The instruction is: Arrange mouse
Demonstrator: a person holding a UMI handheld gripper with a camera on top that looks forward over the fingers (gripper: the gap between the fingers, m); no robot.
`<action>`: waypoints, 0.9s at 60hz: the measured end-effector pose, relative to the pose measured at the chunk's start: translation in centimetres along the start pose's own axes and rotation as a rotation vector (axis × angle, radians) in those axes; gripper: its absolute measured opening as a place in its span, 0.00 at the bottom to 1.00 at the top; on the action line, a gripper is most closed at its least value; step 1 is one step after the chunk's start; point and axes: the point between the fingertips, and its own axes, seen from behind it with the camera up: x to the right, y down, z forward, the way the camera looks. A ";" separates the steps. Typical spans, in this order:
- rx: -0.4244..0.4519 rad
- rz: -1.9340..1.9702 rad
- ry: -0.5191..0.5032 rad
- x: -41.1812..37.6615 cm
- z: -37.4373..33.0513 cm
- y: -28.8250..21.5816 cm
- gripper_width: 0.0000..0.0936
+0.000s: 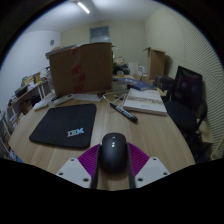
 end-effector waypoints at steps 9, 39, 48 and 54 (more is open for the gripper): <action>-0.094 0.095 -0.097 -0.3 -0.6 0.0 0.41; 0.185 -0.016 -0.209 -14.1 2.0 -20.9 0.41; 0.004 -0.054 -0.170 -18.8 6.5 -12.4 0.41; -0.058 -0.119 -0.122 -19.4 8.3 -8.1 0.41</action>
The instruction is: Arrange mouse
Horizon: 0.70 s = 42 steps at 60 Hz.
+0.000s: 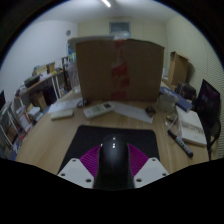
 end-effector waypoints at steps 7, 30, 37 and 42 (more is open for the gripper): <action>-0.055 0.032 0.005 -0.8 0.8 2.7 0.42; -0.144 -0.037 -0.046 -0.7 -3.6 2.1 0.89; -0.109 0.041 -0.122 -1.1 -8.6 0.8 0.89; -0.093 0.085 -0.155 -0.5 -12.3 0.5 0.89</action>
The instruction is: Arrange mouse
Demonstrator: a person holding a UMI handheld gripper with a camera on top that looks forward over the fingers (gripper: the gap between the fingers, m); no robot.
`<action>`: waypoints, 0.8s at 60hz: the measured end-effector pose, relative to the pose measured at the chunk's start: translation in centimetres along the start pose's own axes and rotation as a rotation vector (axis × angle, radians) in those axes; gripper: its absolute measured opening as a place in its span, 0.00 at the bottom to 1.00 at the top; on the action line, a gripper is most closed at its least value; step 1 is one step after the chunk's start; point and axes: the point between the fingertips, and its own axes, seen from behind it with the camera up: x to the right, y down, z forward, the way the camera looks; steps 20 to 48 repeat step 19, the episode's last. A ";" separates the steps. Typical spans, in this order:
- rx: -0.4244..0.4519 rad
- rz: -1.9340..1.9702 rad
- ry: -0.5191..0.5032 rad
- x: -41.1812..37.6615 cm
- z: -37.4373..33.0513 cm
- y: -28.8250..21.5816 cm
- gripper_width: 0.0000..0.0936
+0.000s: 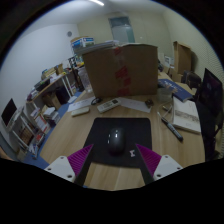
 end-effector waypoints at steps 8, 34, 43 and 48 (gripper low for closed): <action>-0.003 0.022 0.020 1.8 -5.3 1.9 0.89; 0.028 0.088 0.042 3.2 -10.5 3.8 0.89; 0.028 0.088 0.042 3.2 -10.5 3.8 0.89; 0.028 0.088 0.042 3.2 -10.5 3.8 0.89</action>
